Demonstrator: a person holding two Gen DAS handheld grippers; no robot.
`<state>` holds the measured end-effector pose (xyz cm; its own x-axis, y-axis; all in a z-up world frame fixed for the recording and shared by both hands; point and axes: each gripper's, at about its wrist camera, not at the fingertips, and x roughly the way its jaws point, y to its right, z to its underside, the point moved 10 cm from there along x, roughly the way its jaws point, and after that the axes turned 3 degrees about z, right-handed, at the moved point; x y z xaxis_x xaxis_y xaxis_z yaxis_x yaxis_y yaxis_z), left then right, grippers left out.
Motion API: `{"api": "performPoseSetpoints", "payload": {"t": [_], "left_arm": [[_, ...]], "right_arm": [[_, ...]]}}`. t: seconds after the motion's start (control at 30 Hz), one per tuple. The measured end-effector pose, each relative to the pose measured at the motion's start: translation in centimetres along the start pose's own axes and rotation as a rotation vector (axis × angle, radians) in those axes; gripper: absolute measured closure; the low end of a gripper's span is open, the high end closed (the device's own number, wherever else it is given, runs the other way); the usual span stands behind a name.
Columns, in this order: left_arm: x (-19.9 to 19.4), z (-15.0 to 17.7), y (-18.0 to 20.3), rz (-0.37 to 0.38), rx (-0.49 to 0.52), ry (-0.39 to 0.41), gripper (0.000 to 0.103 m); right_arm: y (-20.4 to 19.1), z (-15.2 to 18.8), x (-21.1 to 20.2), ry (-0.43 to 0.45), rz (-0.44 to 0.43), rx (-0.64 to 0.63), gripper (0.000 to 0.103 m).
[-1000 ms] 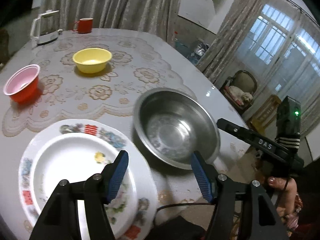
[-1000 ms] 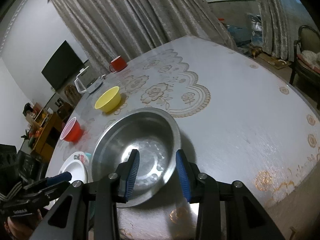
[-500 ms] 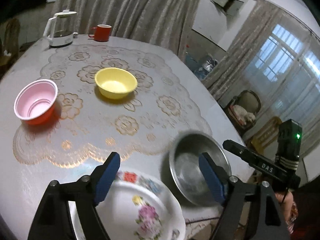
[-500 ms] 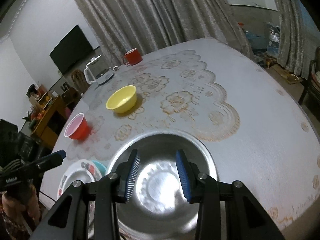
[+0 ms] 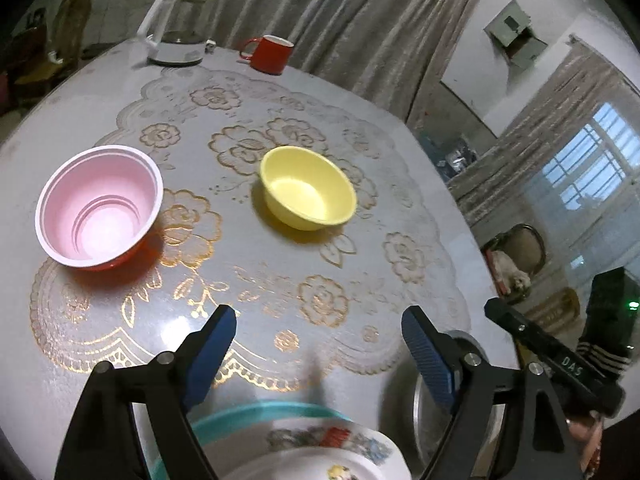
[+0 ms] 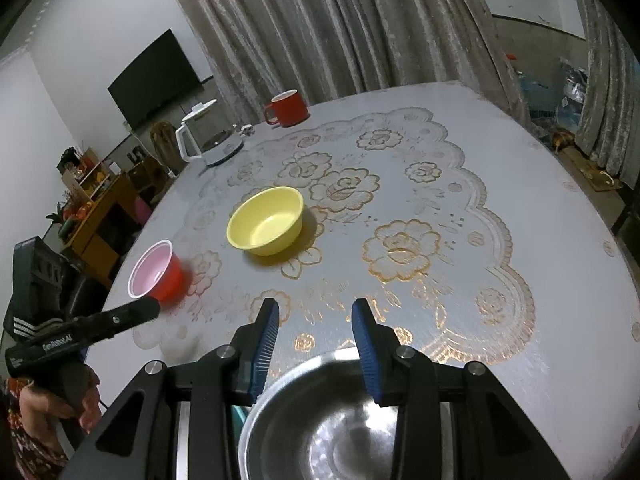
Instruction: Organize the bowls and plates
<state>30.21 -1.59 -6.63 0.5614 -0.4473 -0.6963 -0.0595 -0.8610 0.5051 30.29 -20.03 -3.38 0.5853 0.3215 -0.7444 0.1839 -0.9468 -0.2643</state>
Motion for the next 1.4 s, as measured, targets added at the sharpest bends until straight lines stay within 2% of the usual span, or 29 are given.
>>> {"api": "performPoseSetpoints", "payload": {"t": [0.3, 0.57, 0.8, 0.97, 1.13, 1.17, 1.27, 1.4], "left_arm": [[2.7, -2.0, -1.3, -0.005, -0.054, -0.001, 0.017], [5.3, -4.2, -1.5, 0.017, -0.078, 0.003, 0.019], [7.6, -6.0, -1.4, 0.027, -0.088, -0.012, 0.025], [8.9, -6.8, -2.0, 0.017, -0.1, -0.021, 0.035], [10.1, -7.2, -2.4, 0.008, -0.091, -0.034, 0.051], [10.3, -7.2, -2.5, 0.003, -0.084, -0.035, 0.052], [10.8, -7.3, -2.7, 0.0, -0.074, -0.039, 0.056], [11.5, -7.1, -3.0, -0.013, -0.061, -0.052, 0.068]], "right_arm": [[-1.1, -1.9, 4.7, -0.102, -0.079, 0.1, 0.062], [-1.3, -4.4, 9.7, -0.164, -0.095, 0.15, 0.062], [-0.7, -6.1, 14.0, -0.203, -0.091, 0.194, 0.062], [-0.8, -6.7, 16.4, -0.224, -0.084, 0.193, 0.062], [-1.3, -6.7, 18.3, -0.248, -0.098, 0.184, 0.062], [-1.4, -6.6, 18.6, -0.25, -0.098, 0.181, 0.067], [-1.5, -6.4, 19.3, -0.265, -0.1, 0.176, 0.069], [-1.7, -5.8, 19.9, -0.276, -0.112, 0.165, 0.073]]}}
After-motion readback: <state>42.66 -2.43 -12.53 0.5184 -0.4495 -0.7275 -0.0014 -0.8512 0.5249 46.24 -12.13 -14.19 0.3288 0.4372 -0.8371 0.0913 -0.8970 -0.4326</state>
